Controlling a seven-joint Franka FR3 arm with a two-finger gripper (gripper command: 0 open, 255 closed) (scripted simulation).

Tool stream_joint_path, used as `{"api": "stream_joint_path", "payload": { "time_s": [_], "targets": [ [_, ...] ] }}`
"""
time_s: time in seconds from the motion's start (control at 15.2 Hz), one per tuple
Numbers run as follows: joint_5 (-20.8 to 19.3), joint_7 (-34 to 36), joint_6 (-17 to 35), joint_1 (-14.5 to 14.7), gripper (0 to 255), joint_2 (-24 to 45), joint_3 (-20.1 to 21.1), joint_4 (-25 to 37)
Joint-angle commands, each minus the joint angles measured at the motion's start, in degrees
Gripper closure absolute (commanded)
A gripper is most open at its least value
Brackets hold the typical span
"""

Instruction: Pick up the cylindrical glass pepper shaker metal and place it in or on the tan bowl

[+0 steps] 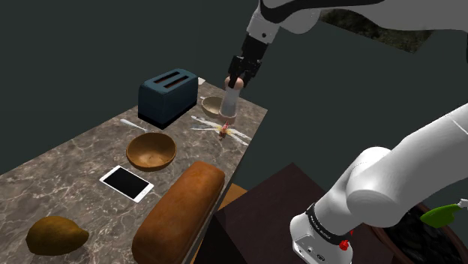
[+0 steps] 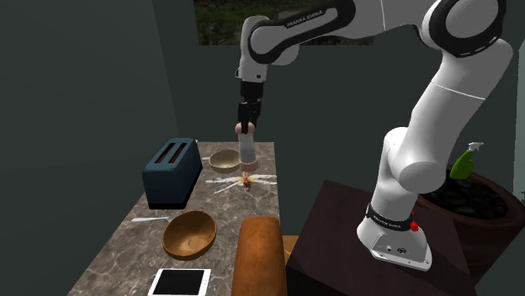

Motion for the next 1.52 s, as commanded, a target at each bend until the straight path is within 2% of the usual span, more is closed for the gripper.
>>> {"api": "stream_joint_path", "payload": {
  "time_s": [0.0,0.46,0.79,1.06,1.25,1.45],
  "targets": [
    [0.2,-2.0,-1.1,-0.6,255,3.5,-1.3,4.3],
    [2.4,-8.0,-7.2,-3.4,255,17.2,-4.8,22.7],
    [4.9,-11.5,-13.7,-6.6,255,28.5,-6.3,39.5],
    [7.4,-13.2,-21.1,-10.5,255,39.9,-6.6,57.6],
    [9.5,-12.9,-29.5,-14.9,255,51.7,-5.9,77.7],
    [9.0,-13.6,-25.9,-14.1,255,49.7,-6.1,72.0]
  ]
}}
